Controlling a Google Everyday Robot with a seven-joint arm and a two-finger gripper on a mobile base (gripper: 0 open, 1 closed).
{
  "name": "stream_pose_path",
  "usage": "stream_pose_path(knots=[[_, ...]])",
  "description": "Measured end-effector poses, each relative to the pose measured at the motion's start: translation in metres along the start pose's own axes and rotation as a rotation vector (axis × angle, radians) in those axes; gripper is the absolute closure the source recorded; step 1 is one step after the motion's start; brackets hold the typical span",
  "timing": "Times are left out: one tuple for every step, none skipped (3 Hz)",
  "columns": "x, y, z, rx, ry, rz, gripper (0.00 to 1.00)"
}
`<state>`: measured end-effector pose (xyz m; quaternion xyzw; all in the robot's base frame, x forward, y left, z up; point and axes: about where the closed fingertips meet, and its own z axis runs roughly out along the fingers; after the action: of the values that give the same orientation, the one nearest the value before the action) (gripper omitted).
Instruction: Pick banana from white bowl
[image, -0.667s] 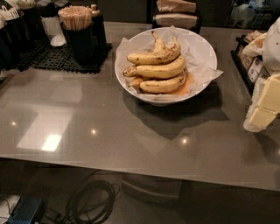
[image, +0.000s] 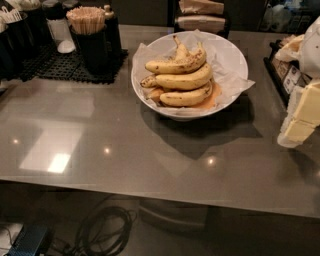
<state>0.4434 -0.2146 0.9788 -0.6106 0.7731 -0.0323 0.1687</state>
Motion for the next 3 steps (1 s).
stream_pose_path(knots=[[-0.023,-0.029,0.009,-0.010,-0.105,-0.083,0.00],[-0.071,-0.064,0.028,-0.077,-0.242,-0.218,0.00],[-0.114,-0.099,0.051,-0.132,-0.350,-0.272,0.00]])
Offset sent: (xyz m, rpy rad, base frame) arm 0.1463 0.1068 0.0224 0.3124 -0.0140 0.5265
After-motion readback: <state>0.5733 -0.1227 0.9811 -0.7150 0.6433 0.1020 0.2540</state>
